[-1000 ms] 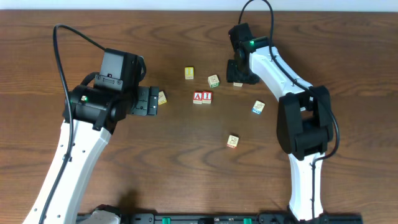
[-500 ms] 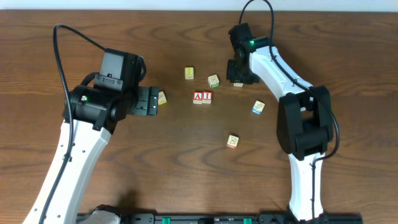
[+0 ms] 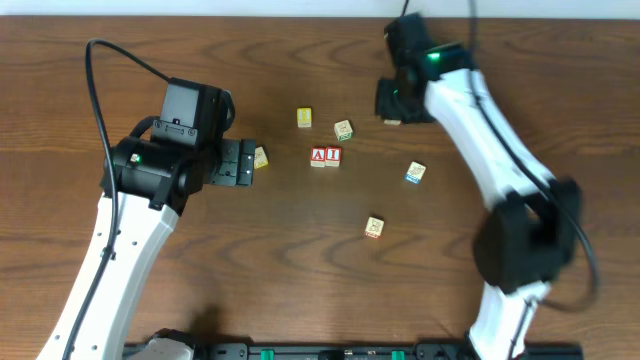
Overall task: Spell out Ai2
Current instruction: 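Move right gripper to the blue 2 block and grasp it, then carry the blue 2 block left and lower it right of I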
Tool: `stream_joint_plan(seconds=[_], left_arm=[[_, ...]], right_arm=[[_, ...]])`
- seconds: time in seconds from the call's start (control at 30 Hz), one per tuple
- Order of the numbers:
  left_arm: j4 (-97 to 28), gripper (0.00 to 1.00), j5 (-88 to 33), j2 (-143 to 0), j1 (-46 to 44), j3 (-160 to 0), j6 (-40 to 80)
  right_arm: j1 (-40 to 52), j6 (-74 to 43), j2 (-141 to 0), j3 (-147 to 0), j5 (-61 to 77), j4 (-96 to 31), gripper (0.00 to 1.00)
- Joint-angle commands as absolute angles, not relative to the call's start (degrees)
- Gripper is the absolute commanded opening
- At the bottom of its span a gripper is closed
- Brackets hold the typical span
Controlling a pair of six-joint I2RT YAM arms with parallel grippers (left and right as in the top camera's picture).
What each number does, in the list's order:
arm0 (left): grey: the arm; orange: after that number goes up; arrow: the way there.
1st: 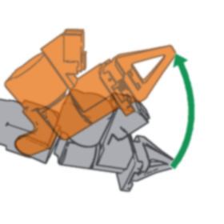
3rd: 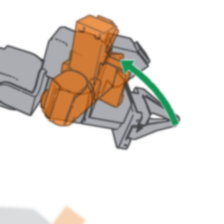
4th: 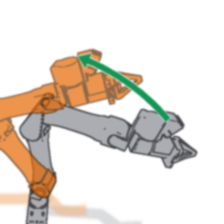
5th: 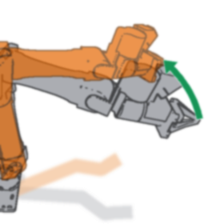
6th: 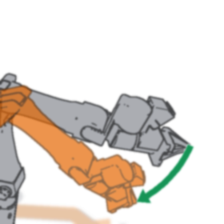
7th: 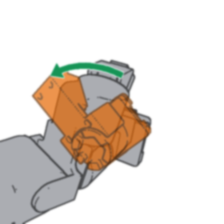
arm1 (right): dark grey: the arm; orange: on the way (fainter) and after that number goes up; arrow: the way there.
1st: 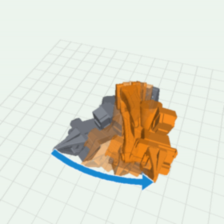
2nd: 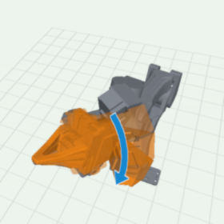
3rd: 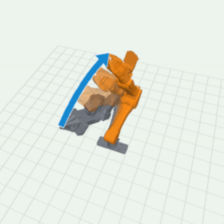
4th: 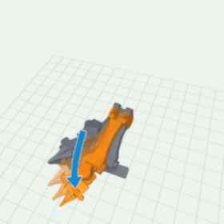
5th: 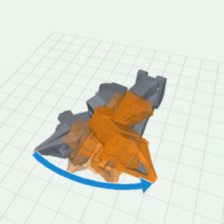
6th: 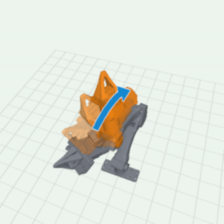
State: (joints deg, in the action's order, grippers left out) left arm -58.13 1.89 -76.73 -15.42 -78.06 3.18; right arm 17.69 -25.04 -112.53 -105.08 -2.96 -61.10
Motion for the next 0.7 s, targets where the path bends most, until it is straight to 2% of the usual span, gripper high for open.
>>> stream_joint_plan(seconds=[0.0,0.1,0.33,0.67], left_arm=[[-58.48,0.96,1.85,-76.75,-15.35,-77.89,3.86],[-59.22,0.95,1.85,-76.75,-15.35,-77.89,3.86],[-60.86,0.95,0.78,-76.75,-15.35,-77.89,3.86],[-61.95,0.95,0.12,-76.75,-15.35,-77.89,3.86]], right_arm=[[17.69,-25.65,-106.06,-106.08,-3.20,-62.96,0.14],[17.78,-26.20,-101.58,-106.06,-3.84,-66.74,0.07],[22.31,-28.80,-95.85,-105.78,-10.48,-74.11,0.02],[31.62,-33.45,-86.24,-95.85,-14.90,-73.43,0.06]])
